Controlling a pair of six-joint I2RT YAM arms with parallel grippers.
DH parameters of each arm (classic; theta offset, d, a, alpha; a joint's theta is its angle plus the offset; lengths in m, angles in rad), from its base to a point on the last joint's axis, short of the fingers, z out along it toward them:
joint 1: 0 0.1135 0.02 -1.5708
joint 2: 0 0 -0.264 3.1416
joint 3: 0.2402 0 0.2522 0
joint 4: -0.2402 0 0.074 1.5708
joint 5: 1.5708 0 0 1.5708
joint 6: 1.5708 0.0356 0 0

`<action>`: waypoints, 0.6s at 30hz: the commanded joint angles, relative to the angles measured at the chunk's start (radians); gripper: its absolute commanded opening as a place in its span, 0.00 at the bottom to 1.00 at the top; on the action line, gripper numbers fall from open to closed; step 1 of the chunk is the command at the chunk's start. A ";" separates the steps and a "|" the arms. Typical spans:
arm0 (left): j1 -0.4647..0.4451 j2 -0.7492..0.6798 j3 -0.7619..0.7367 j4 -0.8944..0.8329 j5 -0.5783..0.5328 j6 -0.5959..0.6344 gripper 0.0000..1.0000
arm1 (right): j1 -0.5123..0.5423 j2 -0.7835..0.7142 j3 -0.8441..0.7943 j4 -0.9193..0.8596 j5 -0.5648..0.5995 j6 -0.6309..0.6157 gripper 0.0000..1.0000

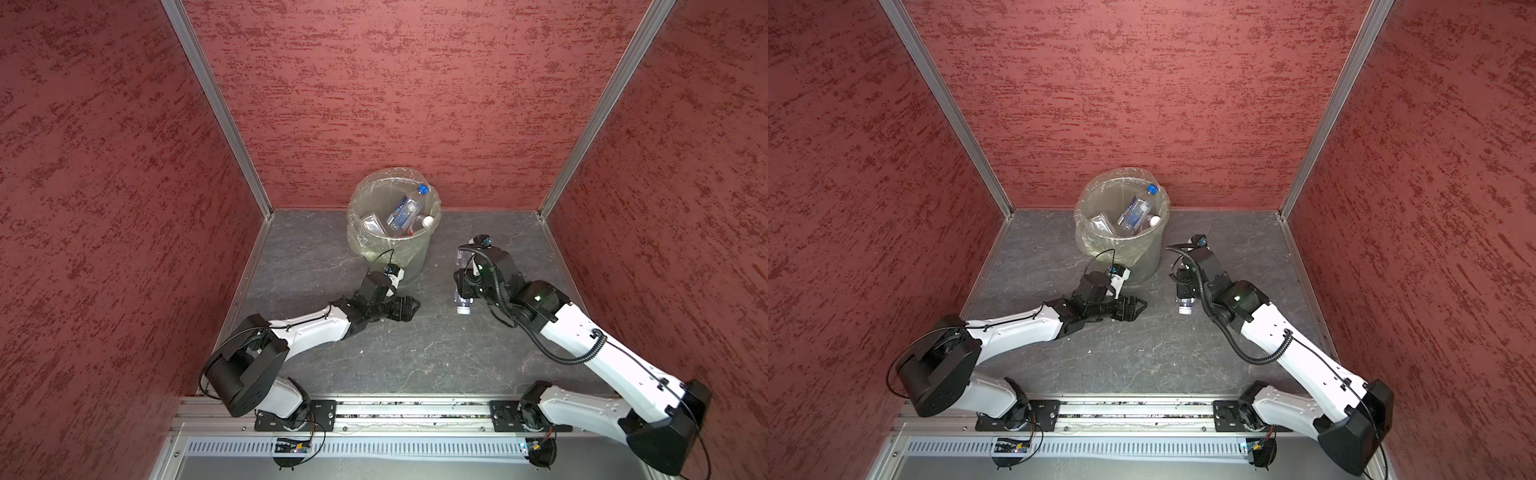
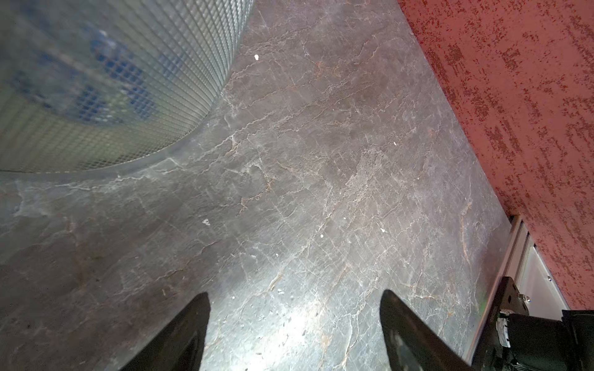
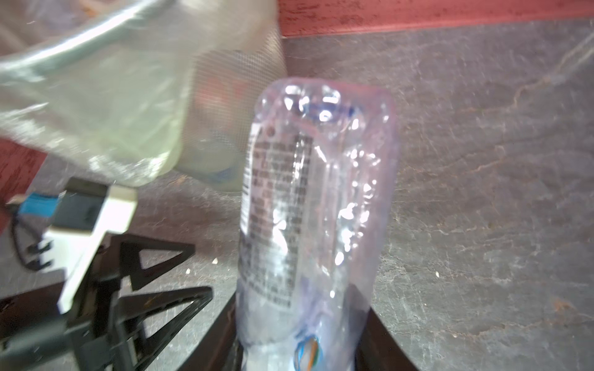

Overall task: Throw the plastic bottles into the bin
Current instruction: 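Lift the purple-tinted bottle upright with the right gripper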

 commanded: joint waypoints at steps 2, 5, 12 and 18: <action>-0.008 0.000 0.022 0.021 -0.016 0.026 0.83 | 0.111 -0.043 0.031 0.034 0.187 -0.038 0.48; -0.011 -0.004 0.017 0.024 -0.018 0.033 0.83 | 0.184 -0.069 0.020 0.072 0.251 -0.043 0.48; -0.014 -0.036 -0.002 0.034 -0.034 0.053 0.83 | 0.354 -0.150 -0.070 0.200 0.401 -0.080 0.47; -0.015 -0.074 -0.040 0.046 -0.044 0.047 0.84 | 0.502 -0.249 -0.190 0.360 0.535 -0.134 0.47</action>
